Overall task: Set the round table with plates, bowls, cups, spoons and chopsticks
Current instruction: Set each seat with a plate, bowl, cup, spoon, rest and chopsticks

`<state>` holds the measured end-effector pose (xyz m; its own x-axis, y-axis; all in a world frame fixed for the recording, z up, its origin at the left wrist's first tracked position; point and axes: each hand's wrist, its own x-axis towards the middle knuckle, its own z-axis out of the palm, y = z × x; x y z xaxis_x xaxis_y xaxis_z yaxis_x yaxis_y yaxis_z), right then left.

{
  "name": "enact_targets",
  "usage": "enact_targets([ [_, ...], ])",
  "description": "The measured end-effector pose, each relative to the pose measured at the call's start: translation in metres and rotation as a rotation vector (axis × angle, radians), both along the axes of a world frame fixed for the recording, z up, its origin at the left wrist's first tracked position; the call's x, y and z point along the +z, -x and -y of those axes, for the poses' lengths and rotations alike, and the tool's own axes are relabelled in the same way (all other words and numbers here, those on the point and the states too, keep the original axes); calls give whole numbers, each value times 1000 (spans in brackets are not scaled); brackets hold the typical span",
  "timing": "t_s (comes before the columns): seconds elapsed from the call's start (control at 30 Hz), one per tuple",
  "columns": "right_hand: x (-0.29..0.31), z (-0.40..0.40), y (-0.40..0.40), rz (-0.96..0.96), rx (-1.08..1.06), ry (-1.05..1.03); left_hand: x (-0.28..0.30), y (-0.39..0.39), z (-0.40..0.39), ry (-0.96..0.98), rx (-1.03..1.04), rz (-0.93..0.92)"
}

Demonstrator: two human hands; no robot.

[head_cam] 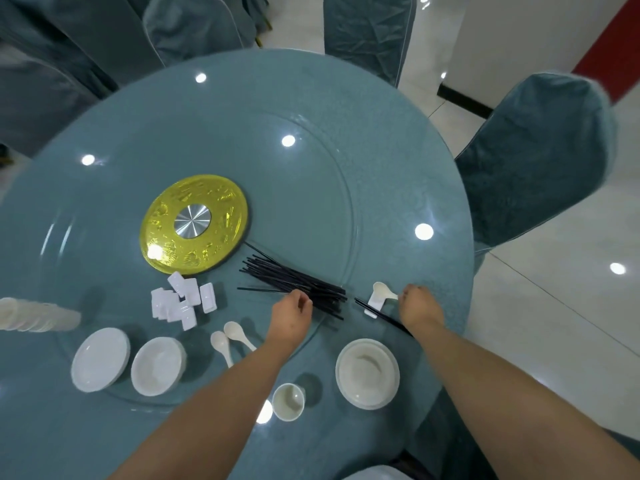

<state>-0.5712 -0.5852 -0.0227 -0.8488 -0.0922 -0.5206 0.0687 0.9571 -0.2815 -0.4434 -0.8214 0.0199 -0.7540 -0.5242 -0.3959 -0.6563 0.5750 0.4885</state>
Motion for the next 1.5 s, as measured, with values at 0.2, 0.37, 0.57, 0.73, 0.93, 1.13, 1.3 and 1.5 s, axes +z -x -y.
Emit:
enact_targets([
  [0.2, 21, 5, -24, -40, 47, 79, 24, -21, -5, -50, 31, -46],
  [0.37, 45, 21, -54, -26, 126, 158, 41, -57, -8, -65, 81, -25],
  [0.57, 80, 37, -106, -10, 196, 315, 64, -104, -13, -116, 176, -21],
  [0.73, 107, 57, -159, -15, 207, 376, 81, -163, -9, -199, 253, -108],
  [0.93, 120, 77, -247, 101, 127, 461, 88, -256, -3, -367, 379, -258],
  [1.13, 126, 103, -344, 231, 30, 656, 95, -352, 6, -460, 522, -343],
  [1.3, 131, 122, -410, 312, 28, 690, 106, -427, 11, -480, 600, -344],
  [1.5, 139, 140, -461, 444, 121, 713, 129, -491, 15, -491, 733, -332],
])
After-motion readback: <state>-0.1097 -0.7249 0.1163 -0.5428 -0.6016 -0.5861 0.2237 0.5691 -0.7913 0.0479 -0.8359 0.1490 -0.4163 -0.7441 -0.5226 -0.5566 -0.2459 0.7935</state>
